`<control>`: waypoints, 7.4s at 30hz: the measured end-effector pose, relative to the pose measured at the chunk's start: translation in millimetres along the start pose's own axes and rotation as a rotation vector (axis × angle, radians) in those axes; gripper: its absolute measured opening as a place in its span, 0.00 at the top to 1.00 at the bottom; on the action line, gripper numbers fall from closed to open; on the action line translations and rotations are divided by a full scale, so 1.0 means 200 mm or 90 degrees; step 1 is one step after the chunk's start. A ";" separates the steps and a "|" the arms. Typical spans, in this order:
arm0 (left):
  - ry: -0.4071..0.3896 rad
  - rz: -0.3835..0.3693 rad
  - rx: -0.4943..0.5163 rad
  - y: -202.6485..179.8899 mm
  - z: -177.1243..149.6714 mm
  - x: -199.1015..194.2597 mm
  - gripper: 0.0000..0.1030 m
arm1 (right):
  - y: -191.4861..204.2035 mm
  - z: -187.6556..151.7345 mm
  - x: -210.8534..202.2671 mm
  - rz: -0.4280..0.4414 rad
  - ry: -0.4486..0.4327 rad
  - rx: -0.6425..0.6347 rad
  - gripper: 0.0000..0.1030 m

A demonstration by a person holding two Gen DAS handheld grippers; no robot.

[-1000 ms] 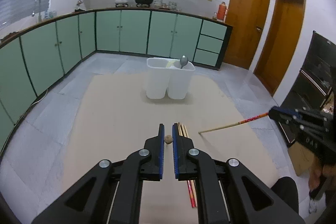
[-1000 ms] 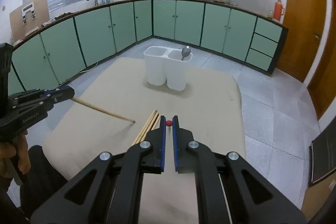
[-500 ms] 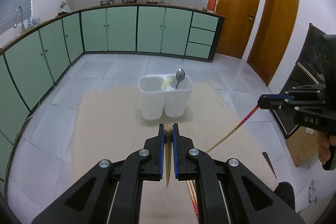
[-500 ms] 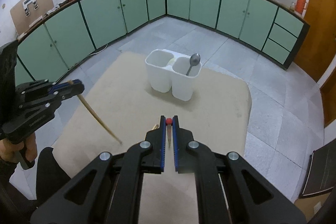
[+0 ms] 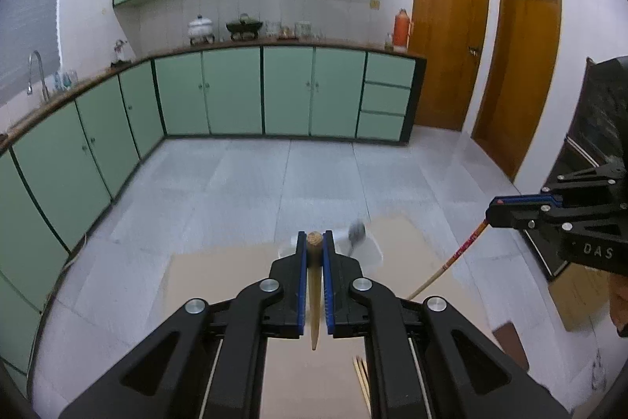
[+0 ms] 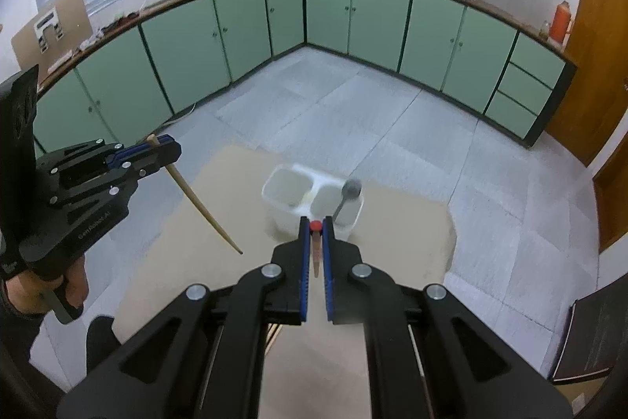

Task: Organize utensils
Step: 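Insert the wooden chopstick into the holder with the left tool while the right inserts the red one, then grasp a red chopstick with the left tool while the right grasps an orange-red chopstick, then carry both chopsticks to the white holder and drop them in, opening both tools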

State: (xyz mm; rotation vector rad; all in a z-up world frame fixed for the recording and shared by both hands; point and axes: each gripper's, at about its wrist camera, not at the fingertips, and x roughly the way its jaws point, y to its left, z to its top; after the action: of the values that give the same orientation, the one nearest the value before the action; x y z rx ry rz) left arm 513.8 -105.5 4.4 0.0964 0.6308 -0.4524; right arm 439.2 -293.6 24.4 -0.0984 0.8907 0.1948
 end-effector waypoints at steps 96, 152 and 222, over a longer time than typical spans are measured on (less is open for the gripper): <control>0.144 -0.015 -0.001 -0.41 -1.92 -0.06 0.48 | 0.22 -1.93 0.55 0.007 -0.043 0.093 0.50; 0.037 0.045 -0.107 -0.26 -1.57 -0.23 0.94 | 0.21 -1.70 0.18 -0.074 -0.125 0.134 0.95; 0.031 0.038 -0.026 0.06 0.16 0.45 0.94 | -0.20 0.26 0.54 -0.020 0.025 0.063 0.95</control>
State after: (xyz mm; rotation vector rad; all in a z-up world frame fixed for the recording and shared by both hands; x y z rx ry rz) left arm 601.0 -136.8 -23.4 0.0872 0.6828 -0.3795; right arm 552.8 -310.4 -27.0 -0.0245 0.9352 0.1200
